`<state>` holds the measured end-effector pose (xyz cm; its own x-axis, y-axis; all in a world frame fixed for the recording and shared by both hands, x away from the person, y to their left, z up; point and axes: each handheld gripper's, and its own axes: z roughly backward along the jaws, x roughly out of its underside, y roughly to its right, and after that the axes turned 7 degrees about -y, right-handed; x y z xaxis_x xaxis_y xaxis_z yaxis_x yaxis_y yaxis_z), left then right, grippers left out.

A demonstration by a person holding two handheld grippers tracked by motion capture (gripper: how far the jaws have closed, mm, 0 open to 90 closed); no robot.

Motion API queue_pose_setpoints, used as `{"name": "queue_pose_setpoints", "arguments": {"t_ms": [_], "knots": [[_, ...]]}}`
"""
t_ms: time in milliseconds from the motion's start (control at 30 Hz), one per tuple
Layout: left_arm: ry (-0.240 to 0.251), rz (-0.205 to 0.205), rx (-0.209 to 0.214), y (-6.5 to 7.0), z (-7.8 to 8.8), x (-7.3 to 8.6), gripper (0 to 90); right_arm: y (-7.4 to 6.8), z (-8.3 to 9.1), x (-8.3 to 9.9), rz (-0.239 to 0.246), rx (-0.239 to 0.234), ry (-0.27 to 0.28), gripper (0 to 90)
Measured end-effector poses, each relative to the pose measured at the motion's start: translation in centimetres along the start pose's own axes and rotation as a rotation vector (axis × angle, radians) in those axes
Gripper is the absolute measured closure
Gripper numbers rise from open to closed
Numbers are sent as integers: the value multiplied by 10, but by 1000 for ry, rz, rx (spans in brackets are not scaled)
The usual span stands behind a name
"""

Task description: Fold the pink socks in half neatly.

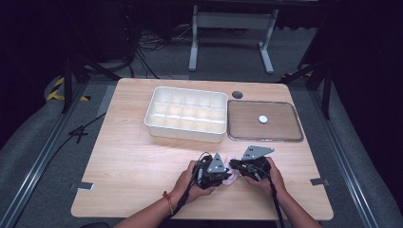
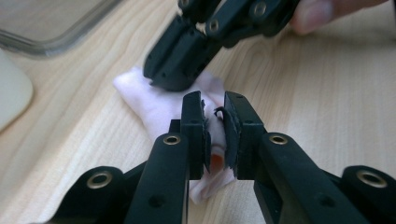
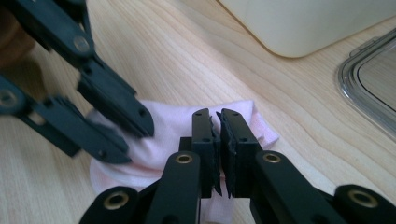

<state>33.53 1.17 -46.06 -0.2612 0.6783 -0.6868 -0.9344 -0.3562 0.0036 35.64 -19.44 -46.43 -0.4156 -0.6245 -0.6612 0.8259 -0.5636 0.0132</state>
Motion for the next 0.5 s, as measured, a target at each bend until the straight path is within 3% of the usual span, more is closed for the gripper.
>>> {"name": "queue_pose_setpoints", "arguments": {"t_ms": [267, 400, 500], "knots": [[82, 40, 7, -11, 25, -3, 778, 5, 4, 7, -3, -16, -14, 858], [73, 58, 50, -15, 18, 3, 770, 5, 4, 8, 3, -12, -12, 859], [30, 22, 69, -10, 7, 6, 765, 2, 4, 7, 21, 2, -15, 861]]}}
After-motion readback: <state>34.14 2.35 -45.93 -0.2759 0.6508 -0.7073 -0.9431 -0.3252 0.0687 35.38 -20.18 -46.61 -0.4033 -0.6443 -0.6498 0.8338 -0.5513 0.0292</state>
